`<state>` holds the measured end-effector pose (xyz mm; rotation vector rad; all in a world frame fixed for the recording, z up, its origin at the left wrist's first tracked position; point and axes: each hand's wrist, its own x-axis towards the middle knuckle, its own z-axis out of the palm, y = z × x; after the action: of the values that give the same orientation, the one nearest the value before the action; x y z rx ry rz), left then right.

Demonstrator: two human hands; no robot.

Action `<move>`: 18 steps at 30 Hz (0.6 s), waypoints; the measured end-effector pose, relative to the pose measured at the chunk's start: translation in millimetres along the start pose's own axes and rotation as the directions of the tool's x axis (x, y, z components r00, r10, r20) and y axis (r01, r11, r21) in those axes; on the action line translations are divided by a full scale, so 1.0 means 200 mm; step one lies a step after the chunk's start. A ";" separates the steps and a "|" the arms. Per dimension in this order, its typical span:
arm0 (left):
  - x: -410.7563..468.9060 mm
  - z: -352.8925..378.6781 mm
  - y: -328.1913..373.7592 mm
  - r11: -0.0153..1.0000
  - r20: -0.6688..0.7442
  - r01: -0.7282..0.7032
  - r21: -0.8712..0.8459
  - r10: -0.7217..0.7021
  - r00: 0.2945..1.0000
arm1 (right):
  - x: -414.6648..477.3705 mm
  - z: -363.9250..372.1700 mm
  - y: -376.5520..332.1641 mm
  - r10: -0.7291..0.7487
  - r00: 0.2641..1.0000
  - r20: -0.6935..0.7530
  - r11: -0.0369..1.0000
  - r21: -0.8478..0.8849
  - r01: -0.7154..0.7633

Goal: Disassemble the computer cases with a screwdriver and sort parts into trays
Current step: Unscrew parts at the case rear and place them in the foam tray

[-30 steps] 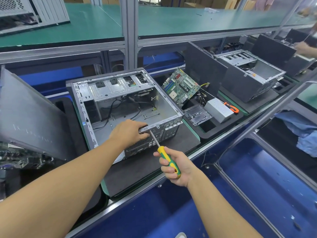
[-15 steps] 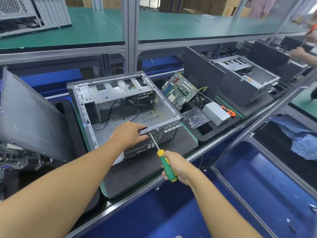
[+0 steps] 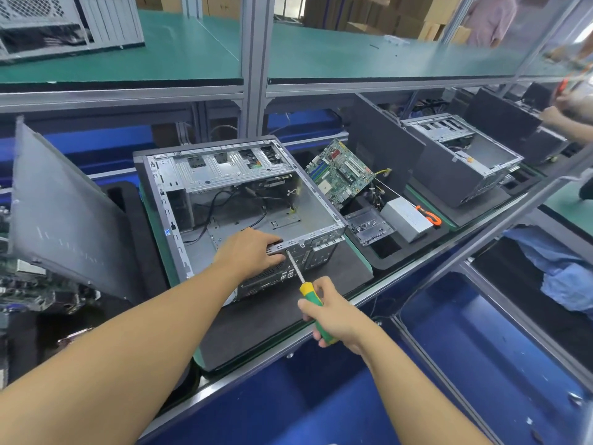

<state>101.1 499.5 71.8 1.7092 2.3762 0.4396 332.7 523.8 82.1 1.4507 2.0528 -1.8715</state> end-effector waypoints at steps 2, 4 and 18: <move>0.00 0.00 0.00 1.000 0.015 -0.001 0.010 0.000 1.000 | 0.00 -0.05 -0.04 0.104 0.988 0.111 0.982 0.143 -0.120; 0.00 0.00 0.00 1.000 0.017 -0.003 0.013 0.002 1.000 | 0.00 -0.09 -0.07 0.182 0.954 0.237 0.935 0.259 -0.242; 0.01 0.02 0.00 1.000 -0.016 0.000 -0.021 0.000 1.000 | -0.03 0.05 0.03 -0.079 0.984 -0.161 0.989 -0.134 0.058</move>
<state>101.1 500.7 68.2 1.7031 2.3742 0.4776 334.5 512.1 77.0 1.5720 2.2775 -1.6555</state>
